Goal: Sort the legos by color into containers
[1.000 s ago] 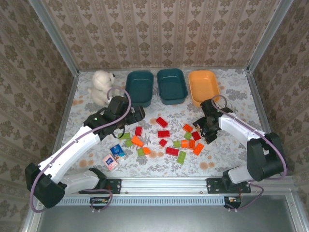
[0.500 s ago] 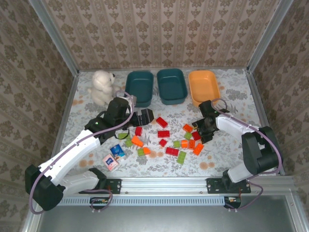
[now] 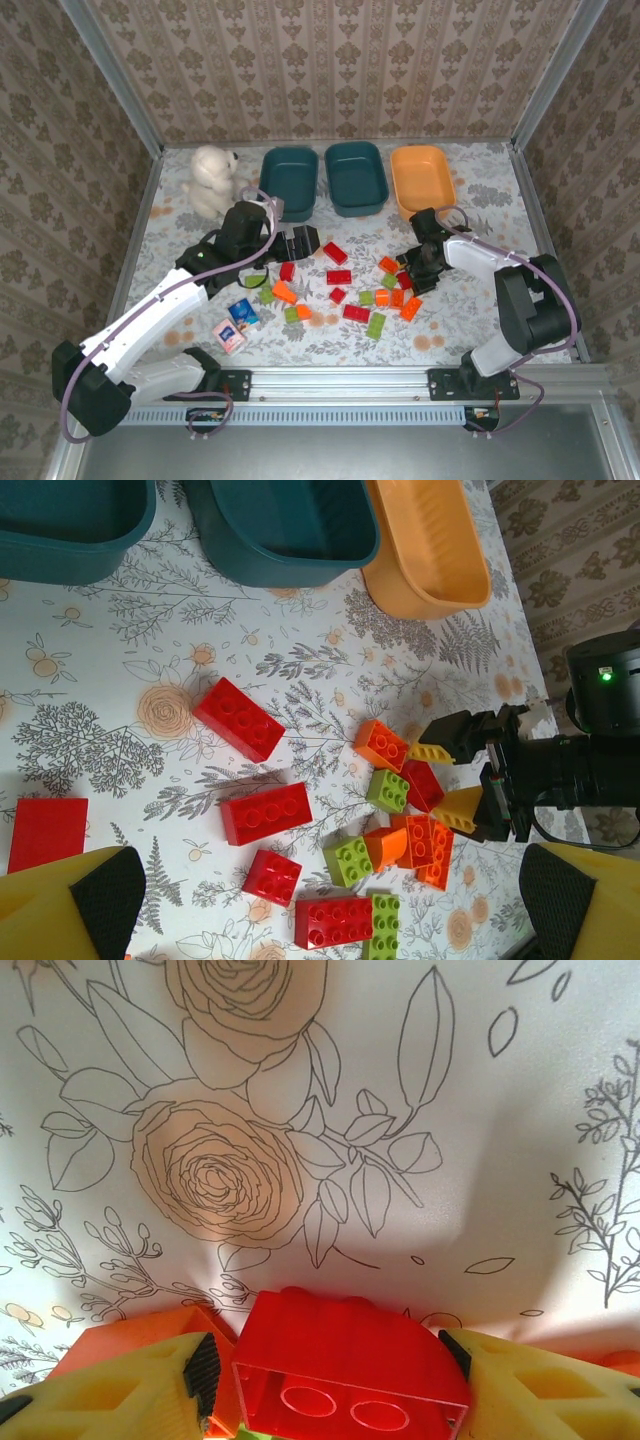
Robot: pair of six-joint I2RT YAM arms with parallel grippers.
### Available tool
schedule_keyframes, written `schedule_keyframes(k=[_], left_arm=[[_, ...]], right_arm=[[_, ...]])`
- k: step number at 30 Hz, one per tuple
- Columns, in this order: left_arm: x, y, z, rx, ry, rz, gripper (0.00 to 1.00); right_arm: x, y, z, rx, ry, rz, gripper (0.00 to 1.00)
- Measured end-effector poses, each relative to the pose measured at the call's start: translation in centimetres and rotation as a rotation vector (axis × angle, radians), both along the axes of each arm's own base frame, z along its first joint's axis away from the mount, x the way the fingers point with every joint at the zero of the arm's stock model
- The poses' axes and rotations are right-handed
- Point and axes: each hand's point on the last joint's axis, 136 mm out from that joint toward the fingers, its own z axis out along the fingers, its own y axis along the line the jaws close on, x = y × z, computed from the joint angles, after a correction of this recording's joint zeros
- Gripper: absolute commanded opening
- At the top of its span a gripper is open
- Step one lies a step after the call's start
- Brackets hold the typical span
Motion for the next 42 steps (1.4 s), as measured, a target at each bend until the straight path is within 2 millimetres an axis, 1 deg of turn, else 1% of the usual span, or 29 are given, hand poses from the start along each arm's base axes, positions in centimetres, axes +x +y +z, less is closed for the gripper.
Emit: schedule_keyframes(k=[5, 8, 11, 14, 16, 19, 22, 25, 27, 30, 32, 34, 36, 38, 39, 40, 42], left_arm=[[0.0, 0.0, 0.0, 0.000, 0.000, -0.001, 1.00], [0.0, 0.0, 0.0, 0.000, 0.000, -0.001, 1.00], [0.0, 0.0, 0.0, 0.000, 0.000, -0.001, 1.00], [0.0, 0.0, 0.0, 0.000, 0.000, -0.001, 1.00], [0.0, 0.0, 0.0, 0.000, 0.000, -0.001, 1.00], [0.0, 0.0, 0.0, 0.000, 0.000, 0.000, 1.00], [0.0, 0.0, 0.0, 0.000, 0.000, -0.001, 1.00], [0.1, -0.1, 0.1, -0.004, -0.004, -0.001, 1.00], [0.2, -0.2, 0.2, -0.011, -0.010, -0.003, 1.00], [0.5, -0.8, 0.0, -0.017, -0.006, -0.013, 1.00], [0.9, -1.3, -0.3, -0.011, 0.007, -0.018, 1.00], [1.7, -2.0, -0.3, -0.011, 0.014, -0.024, 1.00], [2.6, -2.9, 0.1, -0.018, 0.014, -0.029, 1.00], [3.8, -4.1, 0.9, -0.037, 0.003, -0.038, 1.00], [4.3, -4.4, 1.2, -0.045, 0.001, -0.041, 1.00], [4.9, -4.9, 1.6, -0.054, -0.005, -0.043, 1.00], [6.2, -5.6, 2.3, -0.068, -0.012, -0.043, 1.00]], right_arm=[[-0.1, 0.1, -0.5, 0.001, 0.016, 0.002, 0.65], [0.0, 0.3, -0.6, 0.006, 0.015, 0.004, 0.66], [-0.1, 0.4, -0.6, 0.004, 0.022, 0.009, 0.61], [-0.2, 0.4, -0.7, -0.001, 0.035, 0.009, 0.59], [-0.3, 0.3, -0.8, -0.003, 0.039, 0.007, 0.54], [-0.5, 0.3, -0.8, -0.012, 0.046, 0.008, 0.49], [-0.3, 0.5, -0.5, -0.015, 0.038, 0.018, 0.47], [0.6, 0.7, 0.7, -0.033, 0.009, 0.049, 0.47], [1.7, 0.6, 2.3, -0.056, -0.034, 0.075, 0.46], [4.2, 0.1, 6.4, -0.104, -0.145, 0.121, 0.46], [6.5, -0.4, 9.7, -0.139, -0.239, 0.151, 0.45], [8.8, -1.1, 12.6, -0.171, -0.325, 0.171, 0.42], [11.2, -2.0, 14.9, -0.209, -0.390, 0.191, 0.42], [14.1, -2.9, 16.4, -0.246, -0.439, 0.210, 0.42], [15.5, -3.3, 16.6, -0.264, -0.448, 0.220, 0.42], [16.9, -3.6, 16.7, -0.279, -0.455, 0.231, 0.42], [19.8, -4.2, 15.9, -0.301, -0.453, 0.249, 0.42]])
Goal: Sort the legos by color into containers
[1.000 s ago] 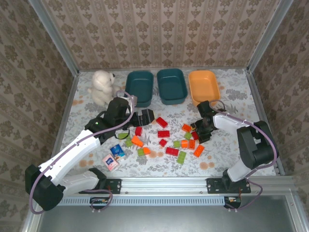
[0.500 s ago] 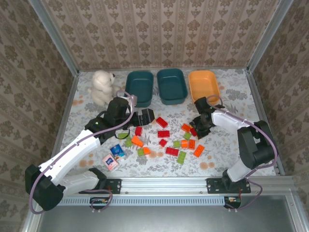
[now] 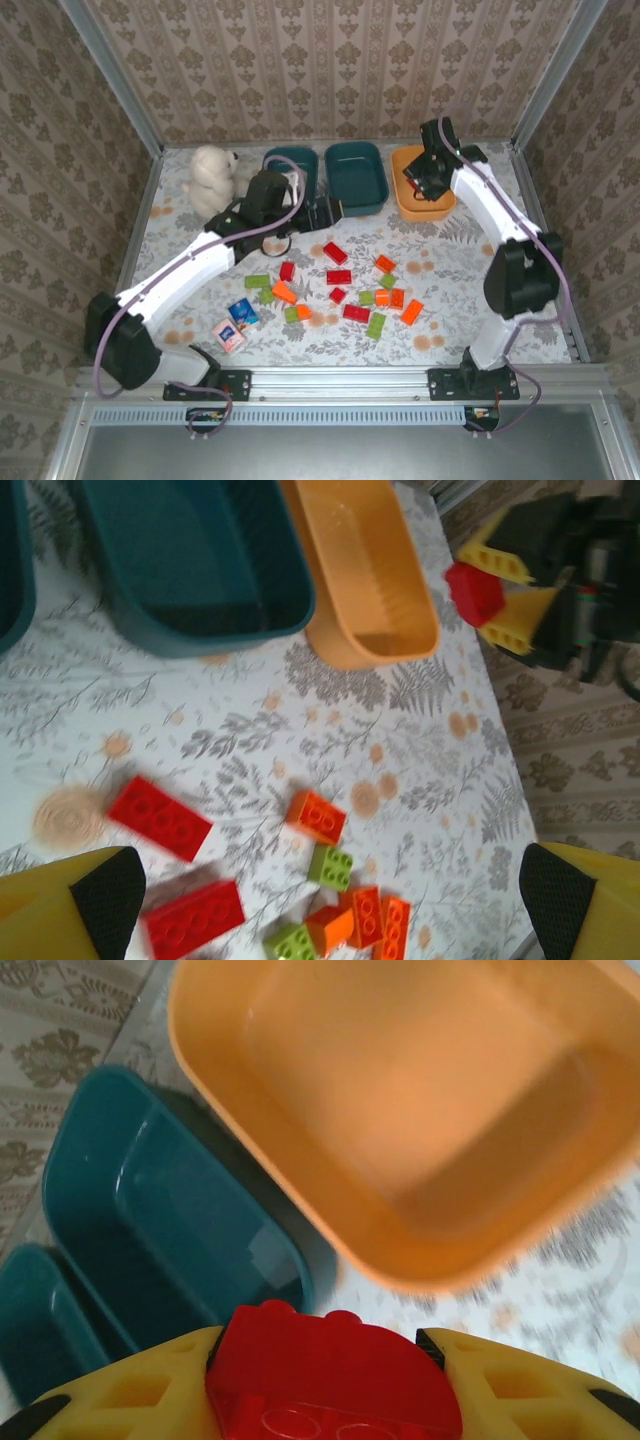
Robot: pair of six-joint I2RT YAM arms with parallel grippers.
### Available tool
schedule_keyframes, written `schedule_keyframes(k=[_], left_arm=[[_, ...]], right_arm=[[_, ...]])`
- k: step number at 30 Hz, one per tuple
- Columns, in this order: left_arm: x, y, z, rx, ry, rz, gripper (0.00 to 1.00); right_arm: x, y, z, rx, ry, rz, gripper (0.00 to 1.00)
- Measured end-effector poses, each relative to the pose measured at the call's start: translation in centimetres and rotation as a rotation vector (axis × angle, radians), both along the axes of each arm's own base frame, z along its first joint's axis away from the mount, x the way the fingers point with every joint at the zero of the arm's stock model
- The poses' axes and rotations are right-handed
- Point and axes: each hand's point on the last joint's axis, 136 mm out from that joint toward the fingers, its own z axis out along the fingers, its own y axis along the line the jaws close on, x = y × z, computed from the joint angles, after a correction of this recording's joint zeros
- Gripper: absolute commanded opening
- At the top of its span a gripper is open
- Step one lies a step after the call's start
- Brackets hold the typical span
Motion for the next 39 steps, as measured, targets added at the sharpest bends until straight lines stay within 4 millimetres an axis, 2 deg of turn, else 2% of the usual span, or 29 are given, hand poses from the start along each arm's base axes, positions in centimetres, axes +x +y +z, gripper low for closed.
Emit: schedule_keyframes(k=[4, 8, 14, 17, 20, 24, 29, 32, 33, 36, 39], left_arm=[[2.1, -1.0, 0.7, -0.017, -0.007, 0.000, 1.00], [3.7, -1.8, 1.1, -0.023, -0.011, -0.006, 1.00], [4.0, -2.2, 1.0, -0.022, -0.007, -0.015, 1.00], [4.0, -2.1, 0.9, -0.019, -0.003, -0.014, 1.00], [3.8, -2.0, 0.6, -0.010, 0.007, -0.013, 1.00], [3.7, -1.6, 0.2, 0.008, 0.022, -0.003, 0.99], [3.3, -0.4, 0.5, 0.031, 0.027, 0.027, 0.99], [2.9, 1.2, 0.9, 0.049, 0.031, 0.069, 0.99], [2.7, 1.7, 0.9, 0.054, 0.033, 0.083, 0.99], [1.6, 4.1, 0.7, 0.074, 0.058, 0.151, 0.98], [0.3, 6.9, -0.4, 0.113, 0.114, 0.241, 0.97]], right_arm=[[4.3, -1.3, -3.5, -0.029, 0.048, 0.001, 0.42], [6.6, -2.7, -7.5, -0.033, 0.113, -0.024, 0.42], [8.1, -4.0, -11.5, -0.021, 0.187, -0.047, 0.44], [8.3, -4.3, -12.9, -0.007, 0.218, -0.052, 0.51], [8.2, -4.1, -13.9, 0.003, 0.246, -0.051, 0.61], [8.3, -3.9, -14.0, 0.013, 0.258, -0.046, 0.67], [9.2, -3.8, -11.9, 0.018, 0.214, -0.042, 0.69], [9.4, -3.8, -9.0, 0.016, 0.161, -0.033, 0.68], [9.4, -3.7, -7.5, 0.013, 0.133, -0.023, 0.68], [8.8, -3.1, -0.6, -0.014, -0.001, 0.024, 0.68], [5.7, -0.7, 7.6, -0.051, -0.182, 0.120, 0.68]])
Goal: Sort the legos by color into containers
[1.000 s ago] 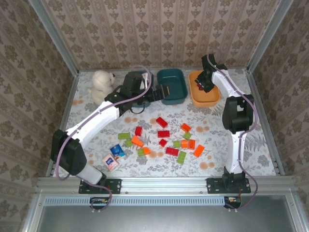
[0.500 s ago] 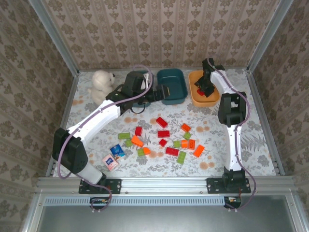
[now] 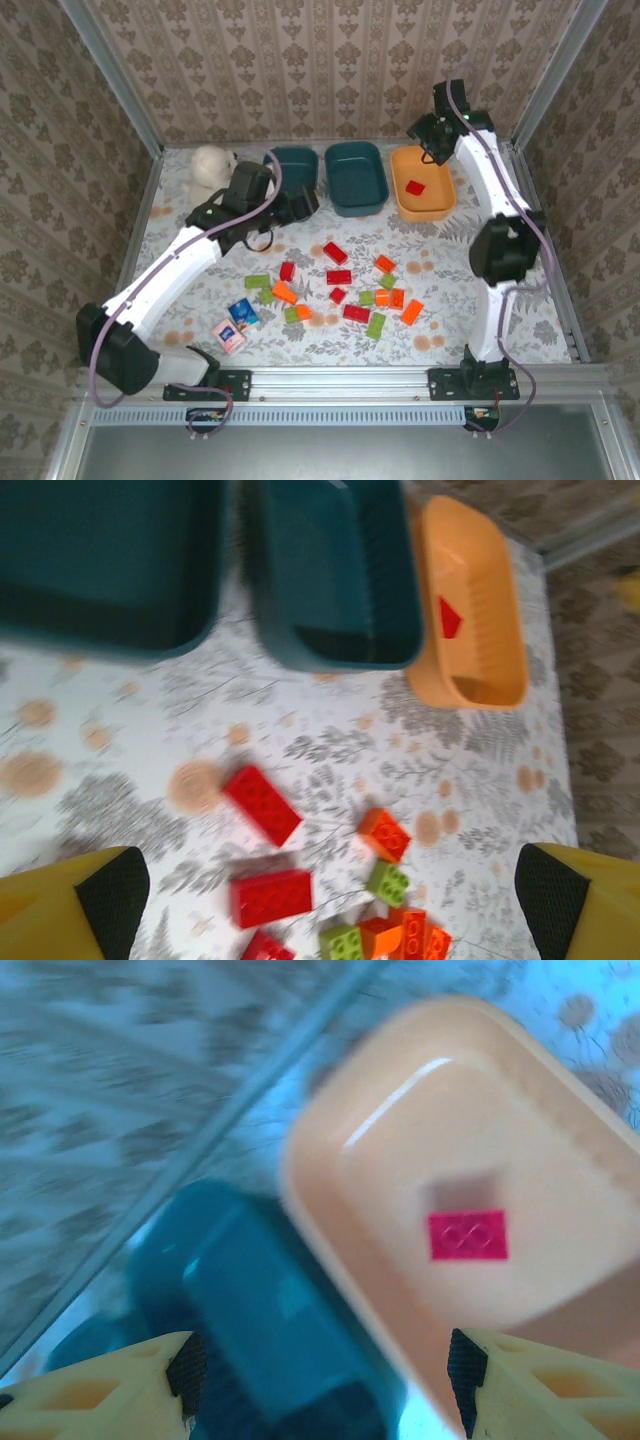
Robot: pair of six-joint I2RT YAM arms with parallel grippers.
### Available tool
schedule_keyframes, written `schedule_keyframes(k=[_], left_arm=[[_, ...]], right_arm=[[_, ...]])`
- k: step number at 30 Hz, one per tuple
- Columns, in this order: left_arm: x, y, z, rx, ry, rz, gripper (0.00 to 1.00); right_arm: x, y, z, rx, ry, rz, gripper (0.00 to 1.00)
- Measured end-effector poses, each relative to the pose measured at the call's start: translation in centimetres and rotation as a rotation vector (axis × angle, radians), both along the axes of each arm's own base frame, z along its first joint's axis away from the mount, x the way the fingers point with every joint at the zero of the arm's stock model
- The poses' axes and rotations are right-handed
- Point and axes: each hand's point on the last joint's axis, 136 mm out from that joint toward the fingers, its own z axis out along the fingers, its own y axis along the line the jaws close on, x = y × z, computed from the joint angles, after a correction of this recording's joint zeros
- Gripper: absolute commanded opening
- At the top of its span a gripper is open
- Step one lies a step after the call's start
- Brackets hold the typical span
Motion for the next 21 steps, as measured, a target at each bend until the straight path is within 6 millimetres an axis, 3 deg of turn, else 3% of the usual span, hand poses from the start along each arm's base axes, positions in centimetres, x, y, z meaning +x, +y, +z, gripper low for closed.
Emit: schedule_keyframes(k=[3, 6, 8, 11, 13, 15, 18, 21], left_arm=[[-1.5, 2.8, -2.4, 0.049, 0.083, 0.092, 0.94], [-2.9, 5.6, -5.2, 0.098, 0.183, 0.199, 0.89], [-3.9, 7.4, -7.1, 0.128, 0.255, 0.281, 0.87], [-4.8, 9.8, -9.4, 0.142, 0.358, 0.424, 0.87], [-5.1, 11.1, -10.6, 0.129, 0.427, 0.529, 0.87], [-5.0, 12.0, -11.9, 0.105, 0.505, 0.655, 0.84], [-5.0, 12.4, -13.7, 0.059, 0.594, 0.810, 0.78], [-5.3, 12.4, -15.6, 0.003, 0.669, 0.940, 0.73]], right_arm=[[-5.6, 5.0, 6.3, -0.015, -0.183, 0.171, 0.68], [-11.7, 10.8, 7.7, -0.001, -0.288, 0.399, 0.68], [-14.9, 13.6, 6.0, 0.005, -0.283, 0.535, 0.68], [-19.5, 17.3, 1.0, -0.001, -0.198, 0.720, 0.69], [-22.3, 19.0, -2.1, -0.003, -0.130, 0.816, 0.69], [-24.9, 20.4, -4.0, 0.004, -0.083, 0.900, 0.70], [-26.9, 21.3, -4.2, 0.027, -0.076, 0.972, 0.71], [-27.4, 21.7, -3.4, 0.051, -0.101, 1.009, 0.72]])
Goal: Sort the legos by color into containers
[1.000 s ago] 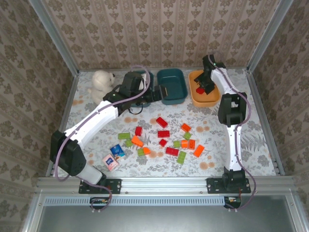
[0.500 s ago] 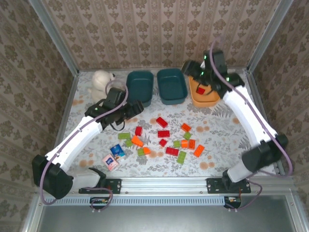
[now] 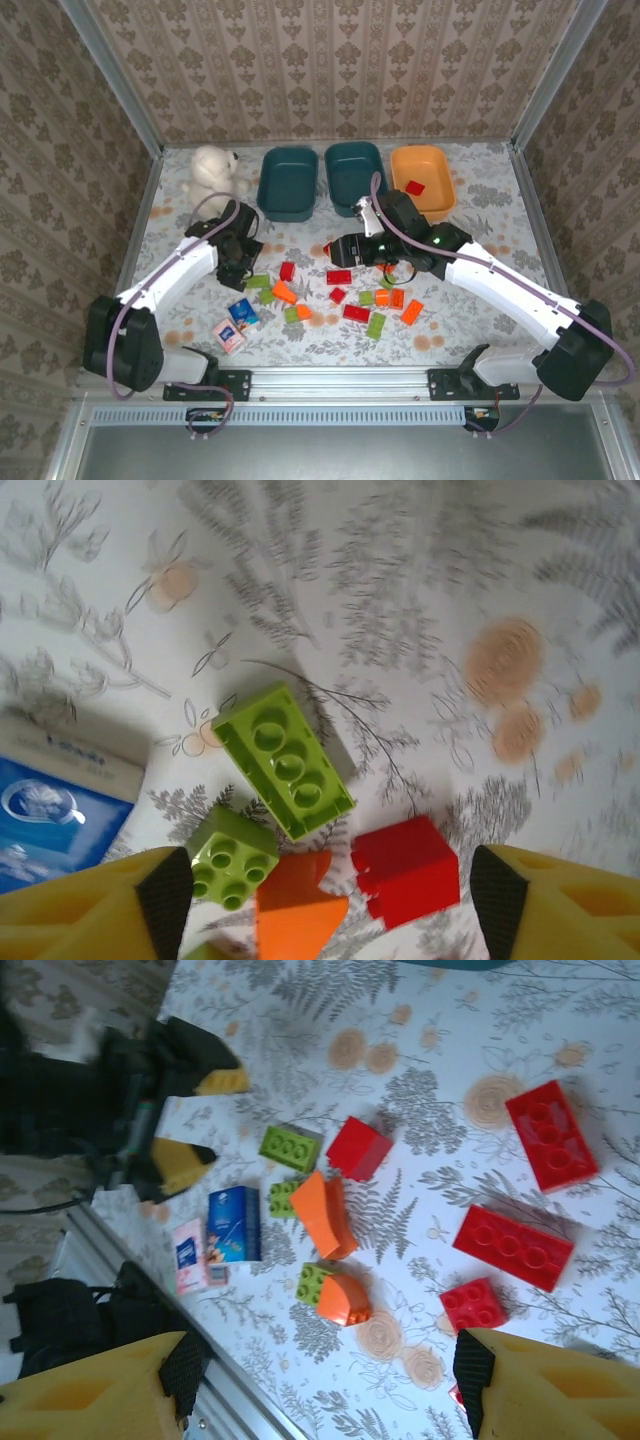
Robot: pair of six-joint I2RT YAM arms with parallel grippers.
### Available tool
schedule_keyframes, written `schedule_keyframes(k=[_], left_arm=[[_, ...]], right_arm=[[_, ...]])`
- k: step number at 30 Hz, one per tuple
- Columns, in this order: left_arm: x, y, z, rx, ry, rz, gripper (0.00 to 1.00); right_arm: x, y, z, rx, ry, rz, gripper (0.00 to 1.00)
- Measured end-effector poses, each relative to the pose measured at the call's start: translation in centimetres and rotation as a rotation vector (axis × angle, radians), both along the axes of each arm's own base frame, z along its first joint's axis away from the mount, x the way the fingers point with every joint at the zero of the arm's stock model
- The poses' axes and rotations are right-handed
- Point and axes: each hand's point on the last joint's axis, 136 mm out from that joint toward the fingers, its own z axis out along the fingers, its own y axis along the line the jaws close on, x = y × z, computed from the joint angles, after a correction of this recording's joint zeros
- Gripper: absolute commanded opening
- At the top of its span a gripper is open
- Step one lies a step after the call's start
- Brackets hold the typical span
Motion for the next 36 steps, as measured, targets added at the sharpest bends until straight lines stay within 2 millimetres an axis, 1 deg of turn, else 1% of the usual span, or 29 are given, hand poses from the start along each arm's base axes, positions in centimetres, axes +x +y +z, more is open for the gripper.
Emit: schedule_keyframes(k=[4, 7, 10, 14, 18, 25, 27, 32, 35, 36], left_arm=[[-0.4, -0.1, -2.0, -0.025, 0.078, 0.159, 0.72], [-0.6, 0.0, -2.6, -0.034, 0.098, 0.237, 0.72], [-0.1, 0.0, -3.2, -0.055, 0.097, 0.287, 0.72], [0.4, 0.0, -4.6, -0.057, 0.118, 0.321, 0.71], [0.8, -0.1, -5.4, -0.062, 0.115, 0.327, 0.68], [1.1, -0.2, -6.7, -0.060, 0.130, 0.330, 0.66], [1.1, -0.3, -6.9, -0.060, 0.133, 0.328, 0.60], [0.6, -0.3, -7.1, -0.057, 0.151, 0.314, 0.51], [0.1, -0.3, -7.4, -0.050, 0.164, 0.297, 0.35], [-0.1, -0.3, -7.4, -0.048, 0.166, 0.290, 0.33]], right_arm=[[-0.5, 0.5, 0.4, 0.018, -0.012, 0.049, 0.74], [-0.6, 0.6, 0.5, 0.019, -0.019, 0.068, 0.75], [-0.7, 0.6, 0.5, 0.020, -0.024, 0.082, 0.76], [-0.8, 0.7, 0.5, 0.022, -0.024, 0.087, 0.76], [-0.8, 0.7, 0.5, 0.021, -0.025, 0.089, 0.76], [-0.8, 0.7, 0.5, 0.020, -0.026, 0.090, 0.76], [-0.8, 0.7, 0.5, 0.020, -0.026, 0.090, 0.76], [-0.8, 0.7, 0.5, 0.021, -0.025, 0.089, 0.76], [-0.8, 0.7, 0.5, 0.020, -0.026, 0.089, 0.76], [-0.8, 0.7, 0.5, 0.020, -0.026, 0.089, 0.76]])
